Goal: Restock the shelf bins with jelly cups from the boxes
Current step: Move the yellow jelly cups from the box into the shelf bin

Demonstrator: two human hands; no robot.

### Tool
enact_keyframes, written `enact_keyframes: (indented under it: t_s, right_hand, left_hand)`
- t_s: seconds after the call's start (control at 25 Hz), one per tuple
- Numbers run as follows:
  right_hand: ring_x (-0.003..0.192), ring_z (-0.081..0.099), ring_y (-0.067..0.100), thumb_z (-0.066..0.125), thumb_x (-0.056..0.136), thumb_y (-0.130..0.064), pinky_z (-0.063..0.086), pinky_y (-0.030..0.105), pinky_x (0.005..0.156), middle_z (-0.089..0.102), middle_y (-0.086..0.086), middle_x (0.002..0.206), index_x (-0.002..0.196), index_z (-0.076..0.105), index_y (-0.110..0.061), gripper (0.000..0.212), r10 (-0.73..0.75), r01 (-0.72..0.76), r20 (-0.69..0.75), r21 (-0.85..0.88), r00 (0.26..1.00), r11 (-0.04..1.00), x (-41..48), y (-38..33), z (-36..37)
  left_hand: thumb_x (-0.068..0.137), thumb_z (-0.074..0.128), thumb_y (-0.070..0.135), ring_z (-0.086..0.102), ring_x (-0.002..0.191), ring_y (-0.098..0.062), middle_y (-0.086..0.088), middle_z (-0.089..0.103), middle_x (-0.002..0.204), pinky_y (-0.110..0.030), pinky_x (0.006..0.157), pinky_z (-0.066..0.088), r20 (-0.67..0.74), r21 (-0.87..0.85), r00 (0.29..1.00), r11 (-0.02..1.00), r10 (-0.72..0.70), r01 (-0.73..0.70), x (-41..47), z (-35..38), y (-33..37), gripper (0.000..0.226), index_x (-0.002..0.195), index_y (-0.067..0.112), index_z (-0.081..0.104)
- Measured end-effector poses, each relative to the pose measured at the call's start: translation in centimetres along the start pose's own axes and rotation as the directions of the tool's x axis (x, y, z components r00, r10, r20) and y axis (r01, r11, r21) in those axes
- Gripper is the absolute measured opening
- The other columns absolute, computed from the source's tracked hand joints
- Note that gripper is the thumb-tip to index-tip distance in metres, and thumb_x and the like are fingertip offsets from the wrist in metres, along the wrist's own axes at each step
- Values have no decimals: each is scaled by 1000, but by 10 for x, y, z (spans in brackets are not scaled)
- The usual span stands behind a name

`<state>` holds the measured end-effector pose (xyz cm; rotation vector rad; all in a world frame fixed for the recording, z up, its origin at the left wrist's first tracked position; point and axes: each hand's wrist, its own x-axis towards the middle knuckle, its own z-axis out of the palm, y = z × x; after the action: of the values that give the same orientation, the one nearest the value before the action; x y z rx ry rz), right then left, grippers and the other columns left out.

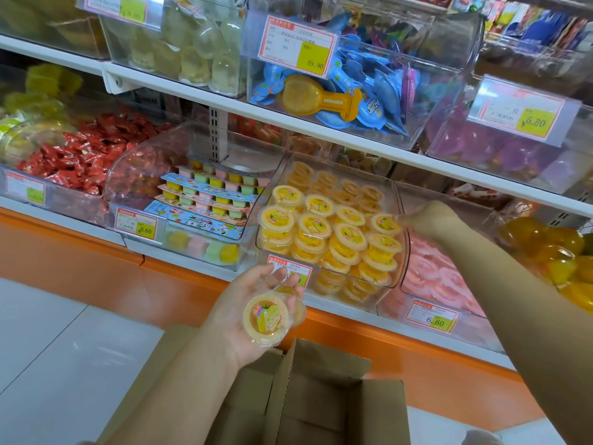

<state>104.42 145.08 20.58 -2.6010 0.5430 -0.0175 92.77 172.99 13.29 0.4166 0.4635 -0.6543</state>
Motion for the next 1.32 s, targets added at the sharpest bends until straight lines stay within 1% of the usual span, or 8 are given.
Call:
enact_keyframes:
  t_s: [0.24,0.48,0.6,0.72,0.88,1.04,1.16,1.32]
  right_hand:
    - [97,61,31,49,96,-30,46,31,79,68,12,105,102,72,-17,27,-179,177,30,-387,983,905,0,5,9]
    - [91,58,22,58,91,-27,43,28,79,64,5,96,102,72,-24,18,-485,458,-244,-162,840,874,-40,-12,16]
    - [86,55,4,64,90,-29,39,17,79,60,-8,91,98,72,-27,12,-672,672,0,31,741,740,-95,-40,32]
    - [77,51,-4,66,88,-33,37,10,70,55,-11,84,111,68,-29,24,-713,692,222,176,665,700,-142,-56,58]
    - [58,58,4,67,87,-31,44,18,54,55,-7,71,120,56,-32,35,-542,375,352,442,763,815,-176,-66,98]
    - [50,56,12,68,86,-6,46,20,49,58,6,64,104,64,-19,23,-525,157,396,667,753,729,-172,-83,96]
    - [51,57,8,69,85,-7,46,18,49,62,5,64,97,68,-17,16,-517,281,181,668,837,689,-134,-102,69]
    - [76,62,15,69,87,-24,49,26,68,66,2,84,109,68,-17,23,-408,440,-166,295,898,848,-40,-120,56]
  left_hand:
    - [76,69,19,64,78,-27,-14,71,89,-24,49,55,-2,0,1000,1000,12,-12,1,0,-2,23,93,4,68]
    - [79,70,17,63,81,-26,-16,67,87,-27,49,58,6,-33,1000,999,16,-16,-3,0,0,19,91,1,69]
    - [86,70,19,66,82,-26,-17,65,95,-31,51,60,-30,-73,997,995,72,-74,0,-4,3,23,102,3,67]
    - [90,64,25,68,71,-24,-15,67,89,-30,59,58,-53,-45,984,984,171,-174,3,-5,7,26,106,5,67]
    - [99,52,31,70,56,-26,-16,70,69,-29,45,54,-33,30,967,967,254,-253,1,-5,9,26,96,8,61]
    - [100,41,31,60,52,-30,-23,65,72,-31,48,42,71,117,955,948,290,-296,-3,-8,17,47,83,-1,71]
    - [90,58,5,68,103,-37,-28,63,118,-45,84,57,35,-115,941,937,337,-331,-5,-11,30,31,119,-6,63]
    - [77,51,-18,64,103,-37,-23,57,129,-42,79,59,-37,-164,939,925,341,-342,-6,-16,41,47,120,-2,61]
